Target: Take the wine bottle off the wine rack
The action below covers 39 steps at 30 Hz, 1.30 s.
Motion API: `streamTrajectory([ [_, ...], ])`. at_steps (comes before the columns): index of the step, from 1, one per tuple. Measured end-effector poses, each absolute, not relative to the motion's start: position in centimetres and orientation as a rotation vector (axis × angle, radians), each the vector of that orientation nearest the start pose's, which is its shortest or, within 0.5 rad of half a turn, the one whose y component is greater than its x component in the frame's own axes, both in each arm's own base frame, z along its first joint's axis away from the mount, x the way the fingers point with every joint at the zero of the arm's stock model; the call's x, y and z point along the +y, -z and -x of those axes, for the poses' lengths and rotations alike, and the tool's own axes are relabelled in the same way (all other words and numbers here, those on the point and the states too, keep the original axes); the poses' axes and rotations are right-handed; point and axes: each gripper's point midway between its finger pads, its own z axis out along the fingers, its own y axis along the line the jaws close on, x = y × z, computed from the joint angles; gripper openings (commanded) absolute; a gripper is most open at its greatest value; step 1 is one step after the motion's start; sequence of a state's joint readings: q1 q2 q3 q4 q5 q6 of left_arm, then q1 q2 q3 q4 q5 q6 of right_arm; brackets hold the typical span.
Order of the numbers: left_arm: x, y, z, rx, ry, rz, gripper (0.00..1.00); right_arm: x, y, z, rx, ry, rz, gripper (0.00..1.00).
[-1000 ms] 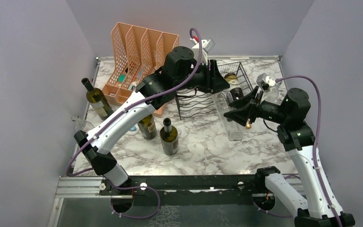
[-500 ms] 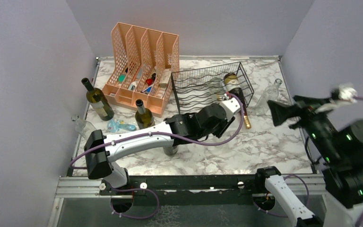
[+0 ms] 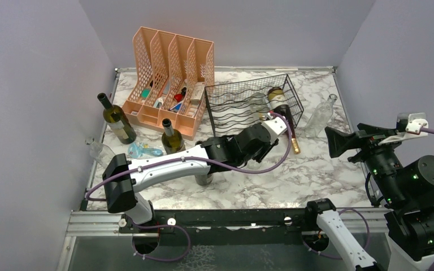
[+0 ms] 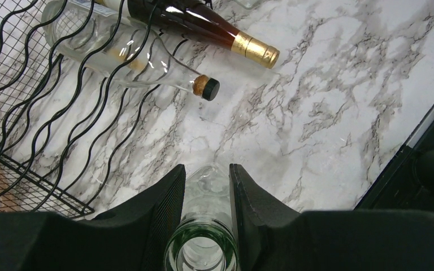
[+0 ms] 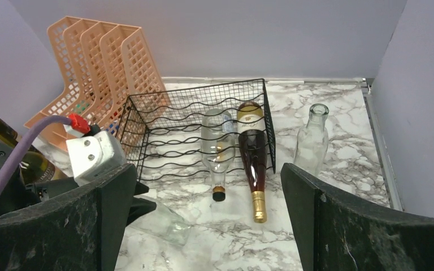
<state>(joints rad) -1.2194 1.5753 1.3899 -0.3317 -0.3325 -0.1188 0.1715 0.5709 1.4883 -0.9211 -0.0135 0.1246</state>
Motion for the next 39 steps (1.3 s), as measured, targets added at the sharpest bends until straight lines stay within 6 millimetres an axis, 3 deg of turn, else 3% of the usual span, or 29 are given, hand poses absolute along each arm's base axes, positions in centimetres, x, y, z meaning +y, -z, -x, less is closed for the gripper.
streamTrajectory([
  [6,-42.5,-23.3,-21.3,1.91,0.447,-0.931,0.32,3.4,-44.3,-14.6,1.586,-0.242,0.059,1.0],
  [16,-42.7,-23.3,-21.5,1.961,0.438,-0.906,0.72,3.8,-44.7,-14.4,1.578,-0.262,0.084,1.0],
  [22,-42.5,-23.9,-21.9,1.97,0.441,-0.887,0.83,4.3,-45.3,-14.3,1.571,-0.283,0.105,1.0],
  [26,-42.8,-25.6,-21.7,1.952,0.471,-0.882,0.88,4.7,-45.4,-14.3,1.573,-0.304,0.13,1.0],
  [27,-42.9,-26.1,-21.7,1.946,0.481,-0.88,0.94,4.8,-45.5,-14.3,1.572,-0.309,0.136,1.0],
  [30,-42.8,-29.2,-21.5,1.904,0.525,-0.867,0.99,5.2,-45.9,-14.4,1.569,-0.325,0.156,1.0],
  [33,-41.9,-34.0,-21.2,1.826,0.573,-0.843,1.0,5.7,-46.8,-14.4,1.555,-0.347,0.186,1.0],
  [36,-38.7,-41.6,-20.9,1.682,0.618,-0.769,1.0,6.1,-48.3,-14.3,1.526,-0.366,0.213,1.0],
  [39,-33.0,-48.9,-20.4,1.526,0.614,-0.659,1.0,6.3,-50.3,-14.2,1.483,-0.376,0.234,1.0],
])
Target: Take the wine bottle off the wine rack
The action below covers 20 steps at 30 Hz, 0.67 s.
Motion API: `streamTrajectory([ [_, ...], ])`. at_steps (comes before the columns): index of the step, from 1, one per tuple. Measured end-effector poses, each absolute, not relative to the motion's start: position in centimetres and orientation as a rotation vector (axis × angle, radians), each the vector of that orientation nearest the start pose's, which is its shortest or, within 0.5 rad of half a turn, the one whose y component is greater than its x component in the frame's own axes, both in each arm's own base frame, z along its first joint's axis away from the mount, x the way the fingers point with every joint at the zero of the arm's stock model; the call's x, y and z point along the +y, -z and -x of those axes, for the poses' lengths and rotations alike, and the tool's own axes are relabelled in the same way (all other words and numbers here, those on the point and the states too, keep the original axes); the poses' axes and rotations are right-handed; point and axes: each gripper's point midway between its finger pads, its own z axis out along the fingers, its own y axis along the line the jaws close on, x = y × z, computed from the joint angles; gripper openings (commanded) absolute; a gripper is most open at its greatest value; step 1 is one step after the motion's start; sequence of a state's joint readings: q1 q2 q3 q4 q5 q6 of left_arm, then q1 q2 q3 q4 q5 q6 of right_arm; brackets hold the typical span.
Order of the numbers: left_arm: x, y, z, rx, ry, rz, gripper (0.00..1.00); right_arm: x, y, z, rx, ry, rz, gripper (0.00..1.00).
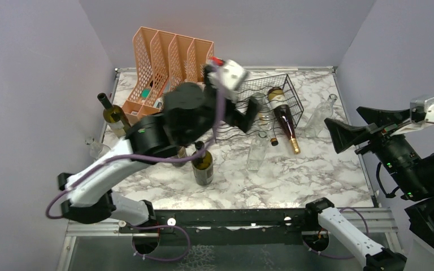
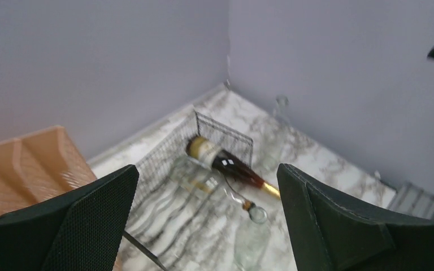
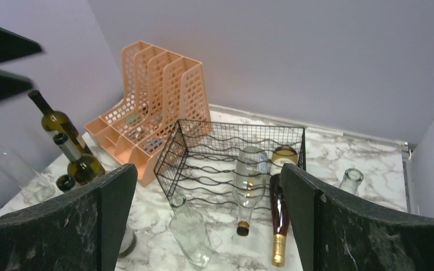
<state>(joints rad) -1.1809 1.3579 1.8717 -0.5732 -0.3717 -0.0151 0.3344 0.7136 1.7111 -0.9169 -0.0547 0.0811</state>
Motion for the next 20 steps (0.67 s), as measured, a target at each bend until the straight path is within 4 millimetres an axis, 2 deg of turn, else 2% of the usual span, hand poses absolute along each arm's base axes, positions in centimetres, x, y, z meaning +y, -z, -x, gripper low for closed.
streamTrajectory([
  [2,-28.0,-53.5,-19.6,1.414,0.606,-0.564,1.0,6.3,-51.5,-14.2,1.462,-0.378,0.238,1.0],
  [4,-23.3,-57.0,-18.4,1.314,0.613,-0.472,1.0,6.4,-52.4,-14.4,1.445,-0.378,0.238,1.0],
  [7,-17.0,-60.4,-16.4,1.197,0.639,-0.354,1.0,6.6,-52.7,-14.9,1.446,-0.375,0.241,1.0],
  [9,-14.3,-61.6,-15.6,1.152,0.653,-0.3,1.0,6.7,-52.7,-15.1,1.447,-0.375,0.242,1.0],
  [12,-13.4,-61.6,-15.3,1.138,0.659,-0.284,1.0,6.7,-53.0,-15.2,1.435,-0.376,0.24,1.0],
  [20,-15.6,-59.0,-16.2,1.201,0.621,-0.345,1.0,6.6,-53.7,-15.1,1.406,-0.378,0.231,1.0],
])
